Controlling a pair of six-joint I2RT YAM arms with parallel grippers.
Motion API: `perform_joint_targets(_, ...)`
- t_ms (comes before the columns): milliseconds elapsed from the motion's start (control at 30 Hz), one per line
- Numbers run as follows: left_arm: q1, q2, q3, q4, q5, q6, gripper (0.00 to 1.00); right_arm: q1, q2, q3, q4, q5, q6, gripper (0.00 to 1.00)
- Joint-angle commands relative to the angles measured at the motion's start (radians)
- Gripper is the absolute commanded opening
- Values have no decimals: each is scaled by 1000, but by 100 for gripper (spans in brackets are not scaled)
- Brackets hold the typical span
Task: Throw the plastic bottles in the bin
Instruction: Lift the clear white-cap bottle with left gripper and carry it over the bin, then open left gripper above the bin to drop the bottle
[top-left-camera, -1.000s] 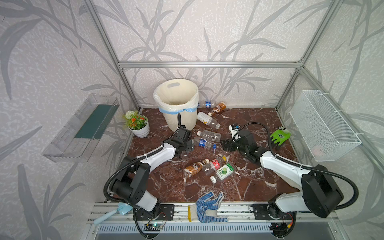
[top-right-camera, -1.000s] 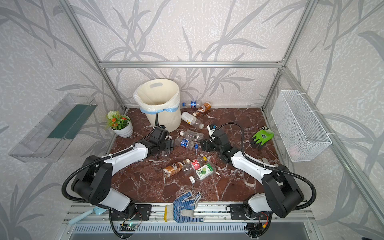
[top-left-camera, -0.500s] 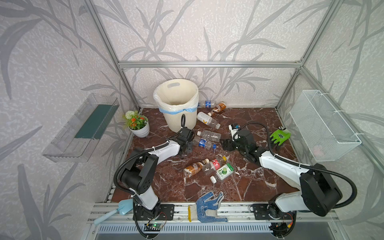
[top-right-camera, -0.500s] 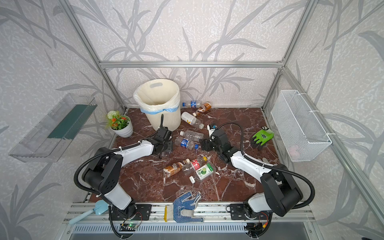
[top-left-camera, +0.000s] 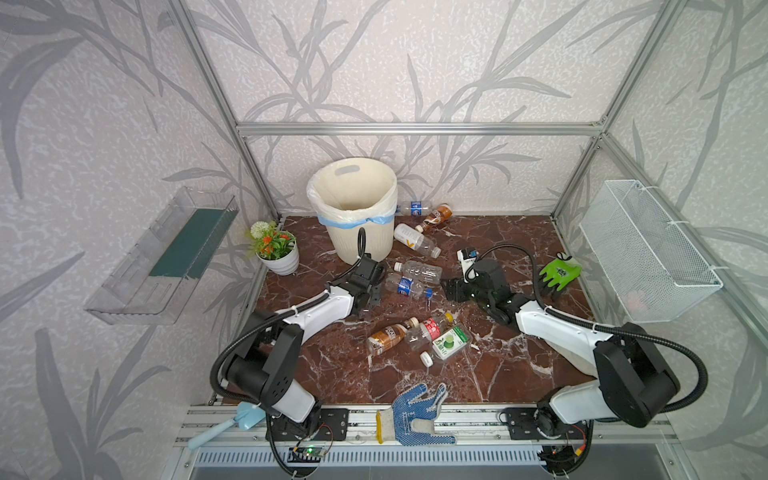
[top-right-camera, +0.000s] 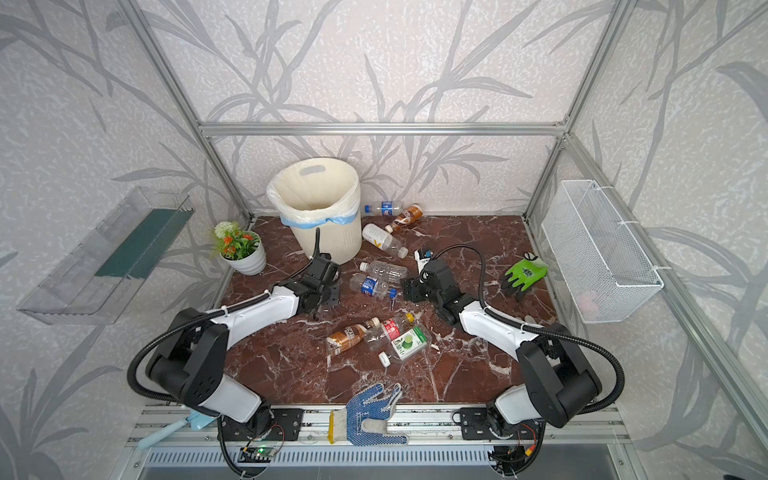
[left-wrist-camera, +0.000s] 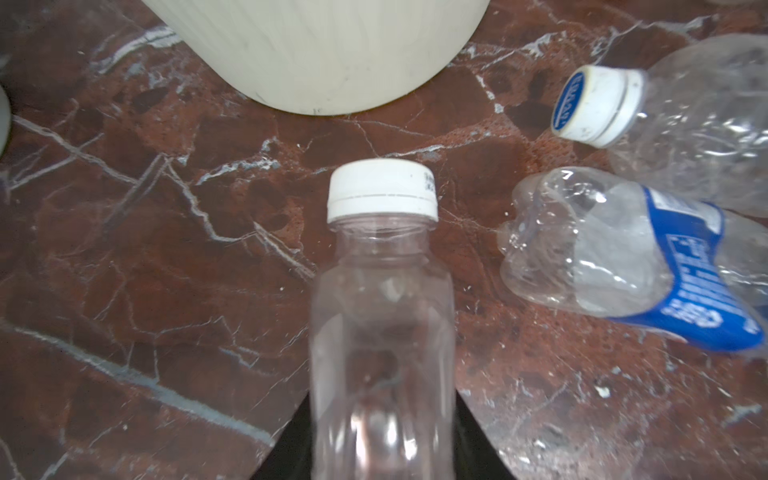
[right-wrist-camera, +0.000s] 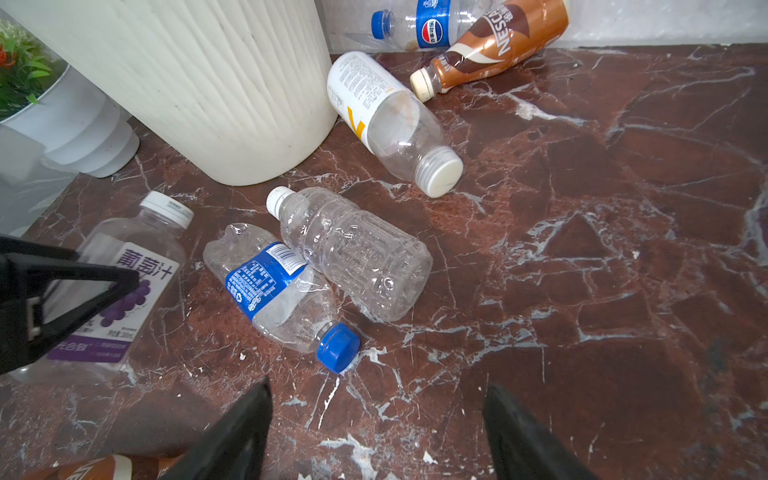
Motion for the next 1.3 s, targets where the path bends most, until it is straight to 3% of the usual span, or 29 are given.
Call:
perform_joint_targets(0,-6,-135,-60,30,-31,6,40,-6,6,3,18,4,-11,80)
perform_joint_targets(233,-6,-474,-143,22,-62,26,39,-7,9,22,8,-9,-17,80)
perform_joint_targets(467,-6,-834,-166,126,-9,199,41,-7,4,28,11,-28,-14,79)
perform_joint_targets(633,-7,-930,-66,229,84,309,41,-6,1,25,16,-39,-4,79)
perform_joint_targets(767,-8,-806,124,324,193,418,41,-2,2,24,34,-45,8,79)
perform_joint_targets(900,4,-473,492,342,132,505,42,3,21,31,67,-62,24,78)
perform_joint_targets(933,18,-384,607,287,131,512,46,5,24,32,75,-66,28,78)
perform_joint_targets(1000,57,-171,907,91,132,466,73,10,25,26,92,-73,38,78)
perform_joint_targets(1033,66,-90,1036,-16,120,449,92,10,20,21,98,-73,40,78)
perform_joint_targets(1067,74,-11,1158,-109,85,426,99,12,14,10,108,-74,45,78)
perform_joint_targets(1167,117,145,1392,-336,24,343,99,12,-11,-21,105,-79,46,78)
perform_joint_targets(1267,124,102,1319,-359,31,294,99,12,-45,-45,78,-66,27,78)
